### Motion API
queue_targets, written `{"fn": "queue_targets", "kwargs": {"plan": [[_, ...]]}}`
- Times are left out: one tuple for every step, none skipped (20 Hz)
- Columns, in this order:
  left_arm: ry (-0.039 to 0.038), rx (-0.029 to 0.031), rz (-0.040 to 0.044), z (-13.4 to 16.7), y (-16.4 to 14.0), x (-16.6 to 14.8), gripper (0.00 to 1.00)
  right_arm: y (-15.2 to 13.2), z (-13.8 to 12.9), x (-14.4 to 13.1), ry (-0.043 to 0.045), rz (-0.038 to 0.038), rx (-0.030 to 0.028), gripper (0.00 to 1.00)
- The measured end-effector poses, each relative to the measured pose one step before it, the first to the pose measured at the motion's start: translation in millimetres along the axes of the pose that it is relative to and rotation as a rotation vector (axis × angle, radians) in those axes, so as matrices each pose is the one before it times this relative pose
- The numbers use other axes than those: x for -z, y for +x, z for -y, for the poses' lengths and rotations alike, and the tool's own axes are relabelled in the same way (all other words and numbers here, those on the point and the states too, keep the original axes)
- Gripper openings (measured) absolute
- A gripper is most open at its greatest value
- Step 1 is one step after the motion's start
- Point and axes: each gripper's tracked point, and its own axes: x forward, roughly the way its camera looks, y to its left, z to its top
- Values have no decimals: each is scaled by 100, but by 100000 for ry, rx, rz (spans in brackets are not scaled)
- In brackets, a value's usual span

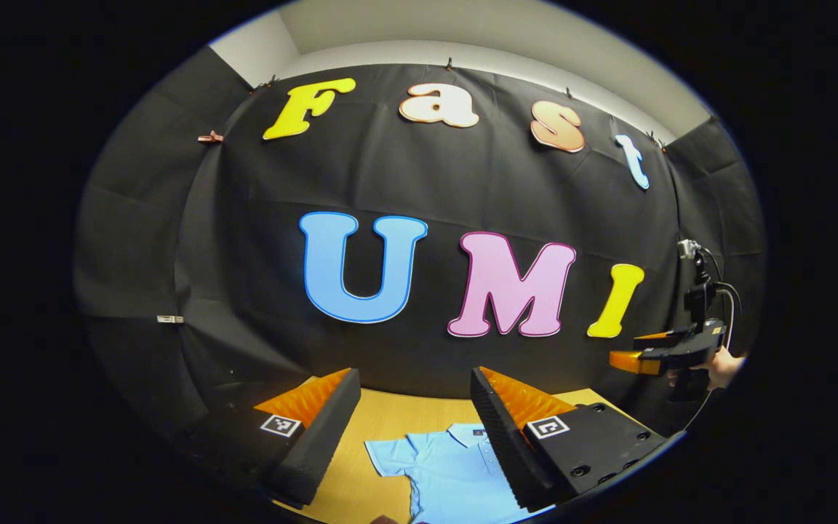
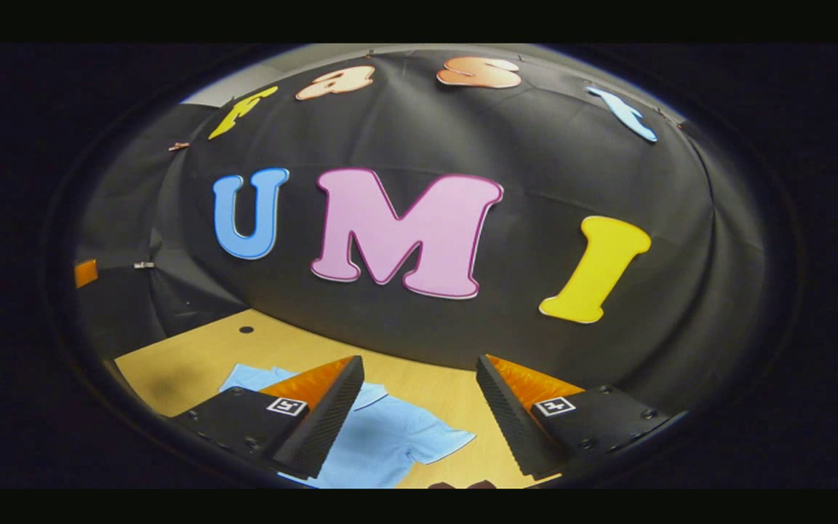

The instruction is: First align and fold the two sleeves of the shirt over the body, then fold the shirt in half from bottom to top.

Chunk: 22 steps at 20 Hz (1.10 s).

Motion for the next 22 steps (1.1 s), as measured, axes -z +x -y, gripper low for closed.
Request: {"fn": "queue_targets", "kwargs": {"plan": [[-282,319,-1172,646,852,389,97,1549,639,1428,-81,-2713,-827,97],[91,168,-1205,534,552,516,97,1426,753,1173,357,-2141,-602,97],[616,-220,-1192,508,855,361,97,1222,624,1392,914,-2543,-548,95],[788,-446,-1244,275,663,697,97,1208,606,1304,1384,-2424,-543,97],[1120,-732,-1457,278,742,418,97,1311,663,1321,1599,-2505,-657,95],[1293,-1108,-1806,301,712,708,97,1252,519,1344,1951,-2710,-1094,97],[1062,-1194,-2045,262,642,454,97,1317,792,1509,2196,-3011,-693,97],[616,-859,-1813,361,478,524,97,1363,873,1619,1858,-3241,54,96],[242,-596,-919,370,392,88,97,1390,945,1480,1069,-3048,449,96],[254,-535,-697,126,184,77,97,1128,842,1542,934,-3165,295,98],[468,-569,-495,144,187,-22,97,1236,661,1509,897,-2513,-143,98],[803,-657,-716,196,218,281,97,1038,643,1428,472,-3094,-8,97],[962,-679,-1266,204,347,196,97,912,712,1635,109,-3108,157,98],[729,-407,-1095,286,271,361,97,836,609,1447,410,-2933,28,98],[477,-196,-995,345,388,404,97,840,278,1267,759,-2825,-604,98],[338,-149,-1014,320,425,205,97,717,320,1239,782,-2914,-558,97],[233,-78,-826,425,436,123,97,551,393,1122,567,-2768,-328,97],[122,117,-731,377,334,260,97,570,172,948,347,-2256,-579,98],[126,330,-841,599,353,288,97,761,159,1022,268,-2203,-518,97],[-53,636,-763,569,410,113,97,541,4,886,325,-2220,-1386,97],[-346,377,-877,493,256,416,97,381,-111,863,846,-2694,-1647,98],[-467,44,-1154,296,249,254,97,542,41,743,822,-2093,-843,98]]}}
